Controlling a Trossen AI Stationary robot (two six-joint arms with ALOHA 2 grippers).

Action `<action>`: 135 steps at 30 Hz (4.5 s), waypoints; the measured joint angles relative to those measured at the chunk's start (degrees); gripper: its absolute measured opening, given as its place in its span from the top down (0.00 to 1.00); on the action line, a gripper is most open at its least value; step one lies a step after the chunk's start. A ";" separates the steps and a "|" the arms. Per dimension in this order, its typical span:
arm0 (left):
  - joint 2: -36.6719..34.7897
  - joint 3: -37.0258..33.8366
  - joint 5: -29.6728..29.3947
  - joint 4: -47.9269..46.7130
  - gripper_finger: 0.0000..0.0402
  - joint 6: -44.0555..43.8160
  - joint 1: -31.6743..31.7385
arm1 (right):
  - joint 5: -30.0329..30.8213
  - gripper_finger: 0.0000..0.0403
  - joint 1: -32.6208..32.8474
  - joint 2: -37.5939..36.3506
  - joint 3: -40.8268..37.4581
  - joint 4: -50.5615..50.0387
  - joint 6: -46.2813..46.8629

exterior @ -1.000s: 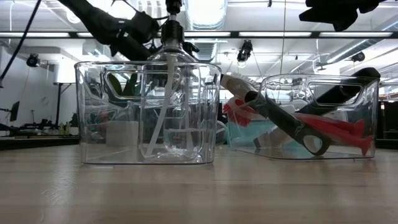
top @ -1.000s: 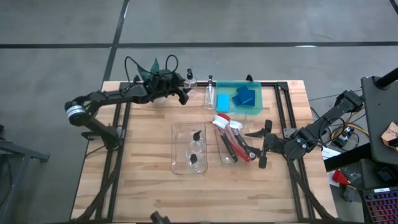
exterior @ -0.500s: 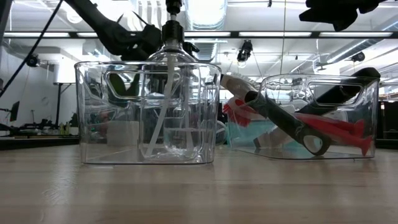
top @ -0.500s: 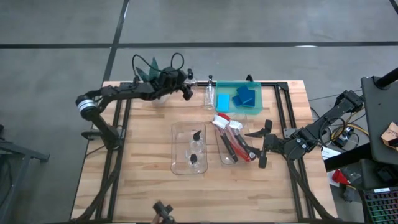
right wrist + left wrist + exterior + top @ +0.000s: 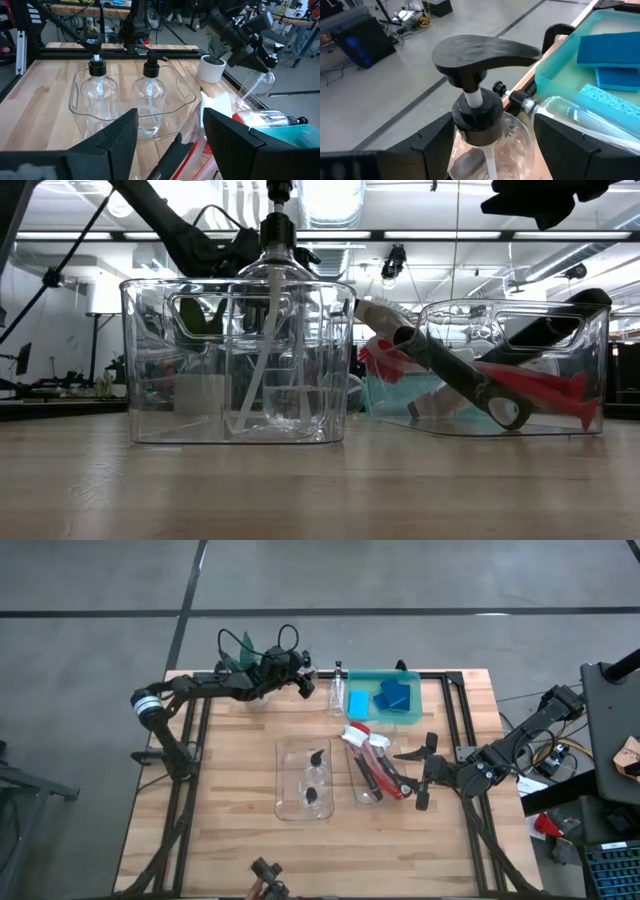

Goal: Pick & Place Kitchen Sink Supplies
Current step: Put the transparent soap dispenser into the left transparent bin

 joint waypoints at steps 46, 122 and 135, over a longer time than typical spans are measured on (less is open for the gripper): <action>-8.04 0.12 4.91 1.08 0.69 -3.23 -1.74 | -0.05 0.45 0.00 0.00 0.00 -0.09 0.19; -14.62 -1.13 -21.12 -29.74 0.60 -33.93 -59.77 | -0.37 0.45 0.11 -0.02 0.00 0.11 0.02; -16.98 -1.01 -21.03 -29.81 0.45 -34.52 -62.29 | -0.37 0.45 0.11 -0.02 0.00 0.11 0.17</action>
